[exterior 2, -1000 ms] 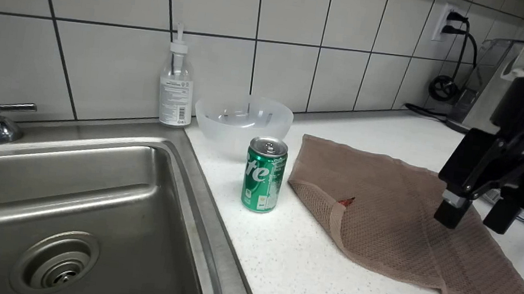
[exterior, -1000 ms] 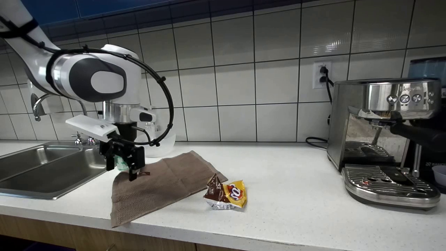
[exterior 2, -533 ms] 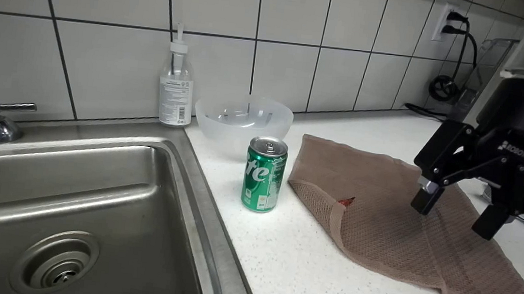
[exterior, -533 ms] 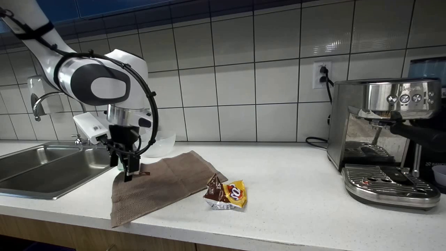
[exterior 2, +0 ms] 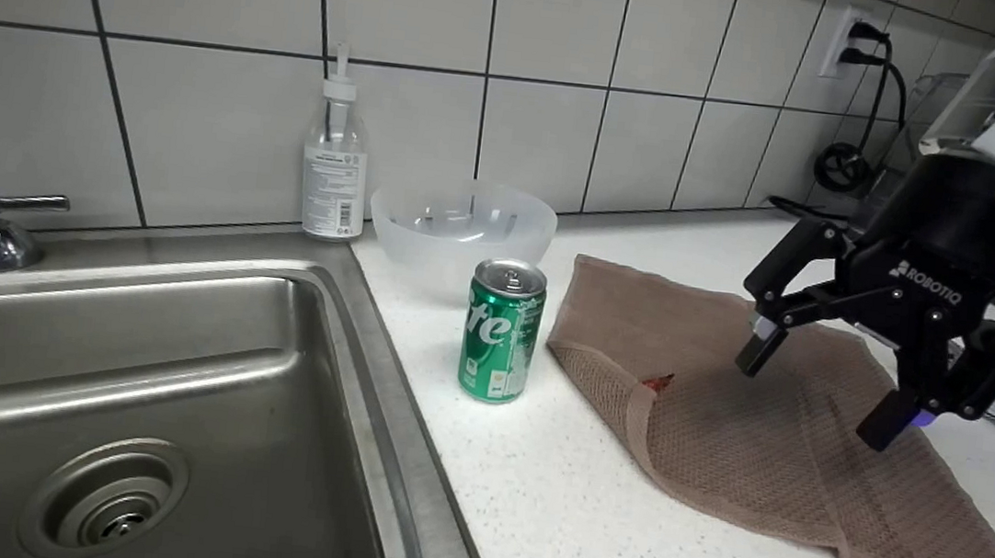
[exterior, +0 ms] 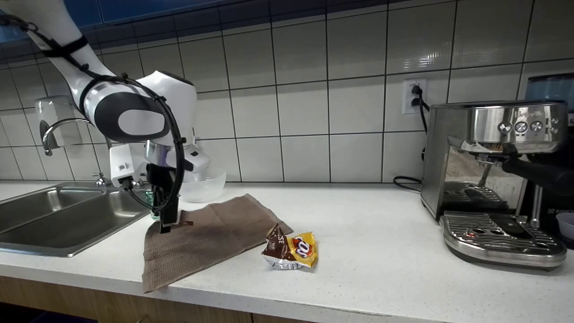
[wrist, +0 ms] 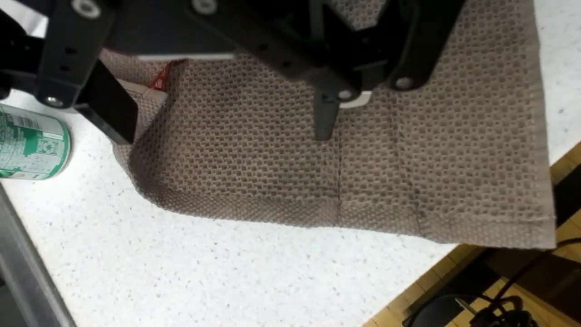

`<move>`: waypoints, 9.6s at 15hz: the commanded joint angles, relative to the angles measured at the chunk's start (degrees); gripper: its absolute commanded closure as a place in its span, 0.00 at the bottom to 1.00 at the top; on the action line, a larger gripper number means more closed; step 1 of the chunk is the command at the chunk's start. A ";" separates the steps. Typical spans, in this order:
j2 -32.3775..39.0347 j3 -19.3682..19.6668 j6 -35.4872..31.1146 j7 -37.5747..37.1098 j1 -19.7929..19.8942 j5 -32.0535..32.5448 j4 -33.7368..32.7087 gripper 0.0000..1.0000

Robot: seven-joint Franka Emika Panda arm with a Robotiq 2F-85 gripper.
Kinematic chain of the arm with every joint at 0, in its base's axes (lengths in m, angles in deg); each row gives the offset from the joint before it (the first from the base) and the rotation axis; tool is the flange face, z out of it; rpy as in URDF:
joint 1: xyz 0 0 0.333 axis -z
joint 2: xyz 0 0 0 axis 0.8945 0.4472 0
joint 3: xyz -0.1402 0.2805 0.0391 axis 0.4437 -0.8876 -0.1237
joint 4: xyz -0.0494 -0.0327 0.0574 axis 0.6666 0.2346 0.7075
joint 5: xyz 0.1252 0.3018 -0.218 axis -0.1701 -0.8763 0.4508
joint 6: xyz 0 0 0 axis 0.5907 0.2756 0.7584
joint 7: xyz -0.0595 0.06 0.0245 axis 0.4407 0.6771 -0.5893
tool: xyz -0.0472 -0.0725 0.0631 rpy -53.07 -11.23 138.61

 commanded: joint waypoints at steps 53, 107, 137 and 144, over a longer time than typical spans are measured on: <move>19.19 -6.61 -12.02 -26.67 -2.66 -3.94 -16.70 0.00; 6.38 -2.85 -19.48 -26.17 0.70 5.23 -6.97 0.99; 3.57 1.06 -22.15 -29.46 6.99 10.95 -4.71 0.99; 2.72 4.34 -23.32 -32.72 6.27 15.01 -3.72 0.99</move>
